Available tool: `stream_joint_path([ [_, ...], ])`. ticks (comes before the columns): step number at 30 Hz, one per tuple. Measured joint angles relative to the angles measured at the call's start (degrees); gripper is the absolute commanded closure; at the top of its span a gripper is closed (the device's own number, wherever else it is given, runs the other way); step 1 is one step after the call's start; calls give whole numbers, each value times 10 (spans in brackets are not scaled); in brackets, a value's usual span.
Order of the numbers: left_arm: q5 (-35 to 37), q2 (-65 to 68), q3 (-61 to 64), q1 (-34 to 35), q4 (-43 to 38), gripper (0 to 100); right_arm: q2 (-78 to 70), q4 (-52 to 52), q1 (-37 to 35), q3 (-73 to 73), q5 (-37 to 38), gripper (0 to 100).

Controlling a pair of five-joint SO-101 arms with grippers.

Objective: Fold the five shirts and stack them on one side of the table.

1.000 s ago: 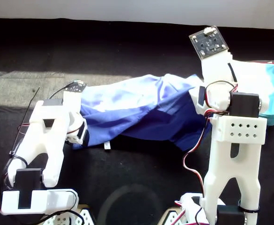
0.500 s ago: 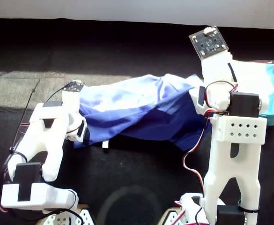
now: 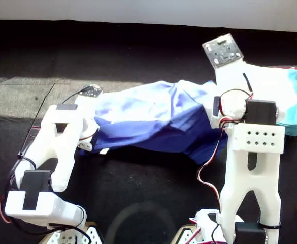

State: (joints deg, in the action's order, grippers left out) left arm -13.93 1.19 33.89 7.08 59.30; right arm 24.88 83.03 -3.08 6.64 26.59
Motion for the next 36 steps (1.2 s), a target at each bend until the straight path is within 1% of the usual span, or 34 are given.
stream_joint_path([
  [5, 0, 0, -140, 1, 136, 991, 27, -80, 5, 64, -33, 992],
  [12, 4, 0, -442, 1, 369, 991, 107, -158, 13, 72, -41, 992],
  [13, 4, 0, -488, 1, 391, 991, 118, -163, 17, 72, -41, 992],
  [15, 4, 0, -562, 7, 406, 991, 137, -173, 24, 62, -41, 992],
  [18, 4, -12, -611, 26, 416, 991, 158, -178, 40, 20, -41, 992],
  [24, 12, -108, -627, 38, 420, 991, 168, -178, 72, -71, -41, 992],
  [30, 13, -239, -628, 39, 421, 991, 172, -178, 74, -164, -41, 992],
  [36, 13, -333, -628, 39, 421, 991, 177, -178, 74, -245, -41, 992],
])
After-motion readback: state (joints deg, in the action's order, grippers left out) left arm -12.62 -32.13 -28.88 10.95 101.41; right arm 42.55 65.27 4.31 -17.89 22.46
